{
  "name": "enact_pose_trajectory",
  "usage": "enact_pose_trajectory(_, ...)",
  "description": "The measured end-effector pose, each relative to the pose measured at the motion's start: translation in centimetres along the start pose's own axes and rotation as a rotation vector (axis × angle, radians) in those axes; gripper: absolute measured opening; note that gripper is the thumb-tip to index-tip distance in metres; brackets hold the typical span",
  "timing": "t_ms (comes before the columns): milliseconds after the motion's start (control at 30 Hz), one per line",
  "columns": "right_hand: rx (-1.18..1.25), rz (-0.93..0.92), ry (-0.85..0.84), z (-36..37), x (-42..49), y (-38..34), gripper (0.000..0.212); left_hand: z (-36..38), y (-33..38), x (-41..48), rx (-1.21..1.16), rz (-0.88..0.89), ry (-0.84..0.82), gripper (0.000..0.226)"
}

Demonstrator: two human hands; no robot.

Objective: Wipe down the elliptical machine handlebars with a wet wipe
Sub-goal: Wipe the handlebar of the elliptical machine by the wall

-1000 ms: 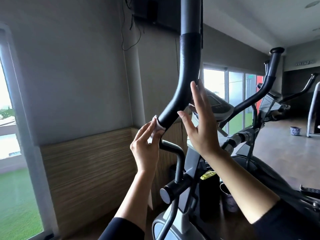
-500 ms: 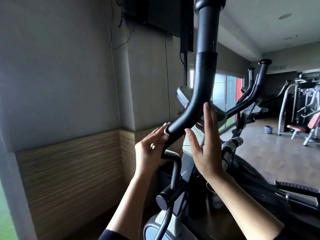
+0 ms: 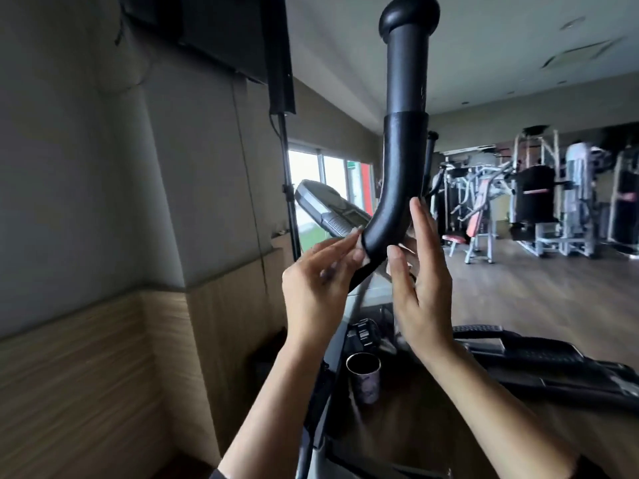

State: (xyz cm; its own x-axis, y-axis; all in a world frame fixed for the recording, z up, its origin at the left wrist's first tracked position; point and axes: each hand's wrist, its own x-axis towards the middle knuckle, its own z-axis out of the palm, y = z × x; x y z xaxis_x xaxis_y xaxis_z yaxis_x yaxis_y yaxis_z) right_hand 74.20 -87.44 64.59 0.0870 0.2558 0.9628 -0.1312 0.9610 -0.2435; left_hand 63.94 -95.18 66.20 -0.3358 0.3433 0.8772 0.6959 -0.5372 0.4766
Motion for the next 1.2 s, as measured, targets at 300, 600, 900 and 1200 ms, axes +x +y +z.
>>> enact_pose_trajectory(300,-0.059,0.039,0.048,0.8,-0.8,-0.4,0.056,-1.7,-1.4,-0.3,-0.008,0.019,-0.033,0.022)
enact_pose_trajectory(600,-0.085,0.061,0.028,0.4,-1.0,-0.1,0.056,-0.6,-1.2,0.9,-0.052,0.092,-0.084,0.027)
enact_pose_trajectory(900,-0.172,0.106,-0.042,1.0,-4.8,-1.6,0.054,-4.3,-4.6,-2.9,0.131,0.077,0.062,0.026)
enact_pose_trajectory(1200,-0.371,0.124,-0.243,1.4,-9.4,-2.2,0.029,-5.5,-5.6,-5.7,0.162,-0.08,0.153,0.025)
